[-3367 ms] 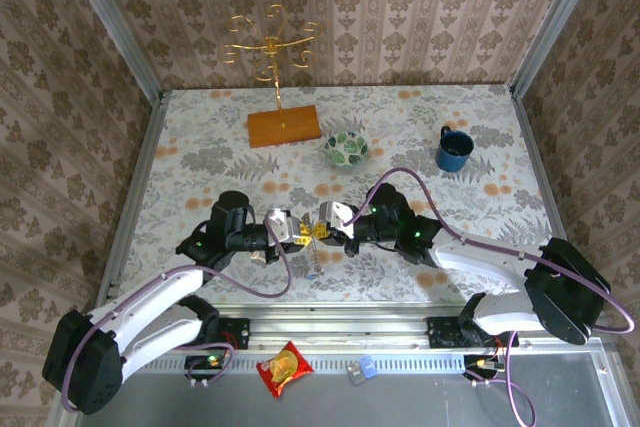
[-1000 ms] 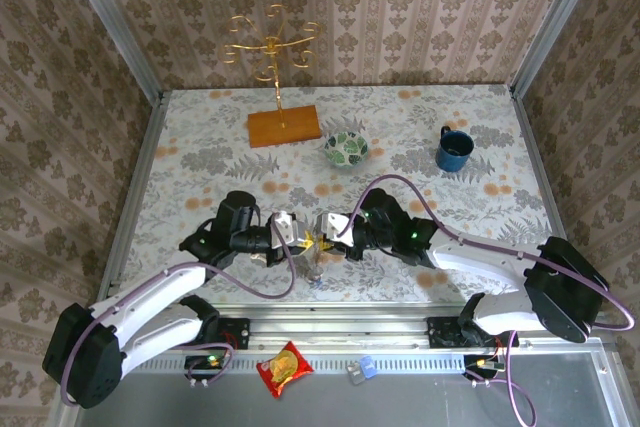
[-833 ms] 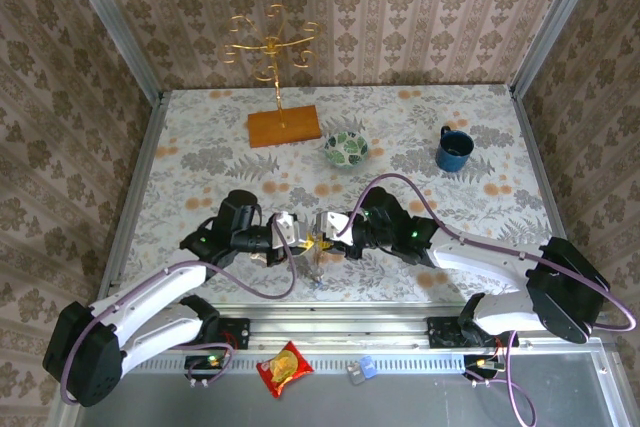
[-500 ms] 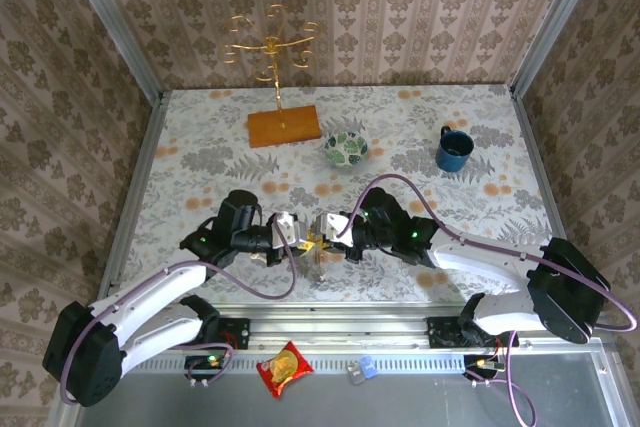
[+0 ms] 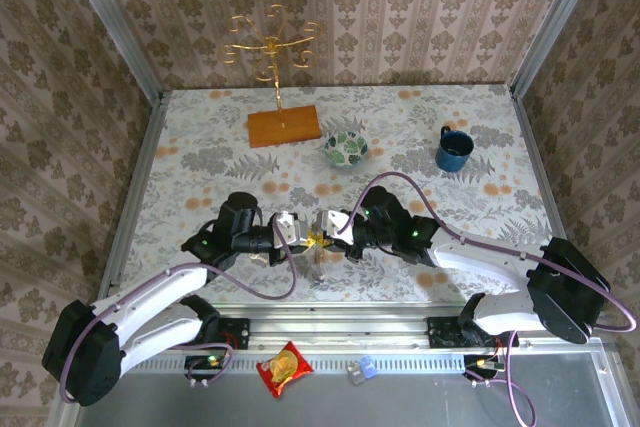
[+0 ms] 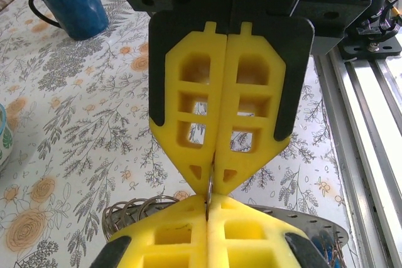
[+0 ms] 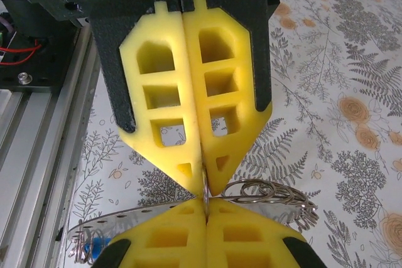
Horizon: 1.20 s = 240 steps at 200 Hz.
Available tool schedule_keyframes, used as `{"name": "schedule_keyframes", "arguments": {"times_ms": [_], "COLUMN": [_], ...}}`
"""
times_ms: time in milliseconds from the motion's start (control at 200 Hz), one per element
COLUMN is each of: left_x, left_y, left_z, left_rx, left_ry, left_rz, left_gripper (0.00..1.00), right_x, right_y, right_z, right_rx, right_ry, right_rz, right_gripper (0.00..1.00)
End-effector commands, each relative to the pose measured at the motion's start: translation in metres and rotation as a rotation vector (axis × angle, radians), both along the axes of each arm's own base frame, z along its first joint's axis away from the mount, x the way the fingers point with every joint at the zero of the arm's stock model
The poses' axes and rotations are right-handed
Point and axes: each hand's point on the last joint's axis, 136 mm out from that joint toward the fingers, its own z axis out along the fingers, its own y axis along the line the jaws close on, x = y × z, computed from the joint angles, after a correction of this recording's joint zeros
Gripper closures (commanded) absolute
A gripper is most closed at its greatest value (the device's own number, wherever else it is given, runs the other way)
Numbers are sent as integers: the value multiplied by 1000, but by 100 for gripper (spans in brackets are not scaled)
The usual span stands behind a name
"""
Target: Put the keys on the keyring
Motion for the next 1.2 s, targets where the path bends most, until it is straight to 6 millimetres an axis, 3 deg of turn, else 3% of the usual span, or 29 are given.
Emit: {"name": "schedule_keyframes", "arguments": {"times_ms": [0,180,540,685,975,1110,1165,1195], "left_x": [1,2,4,2,2,3,3,4], "left_y": [-1,-1,-3,-4,-6,-7,-7,-6], "left_z": [4,9,13,15,18,19,19,17], "left_rx": [-15,14,72,71,54,48,46,47], "left_ry": [-28,-58,-77,-62,-49,-51,-49,-49], "left_rz": [-7,-4,-1,-8,-8,-5,-3,4], "left_gripper": [100,100,100,100,100,100,100,94], "right_x": [2,8,8,9,10,9,8,8], "right_y": [7,-6,1,2,4,5,5,4], "right_z": [21,13,24,22,19,17,17,16], "right_rx": [41,-62,-23,-25,-22,-28,-26,-26], "right_ry": [-50,-97,-92,-84,-75,-68,-65,-62], "right_rz": [12,-18,-8,-12,-10,-6,-2,-1], "right_gripper": [87,83,81,88,87,100,100,100]}}
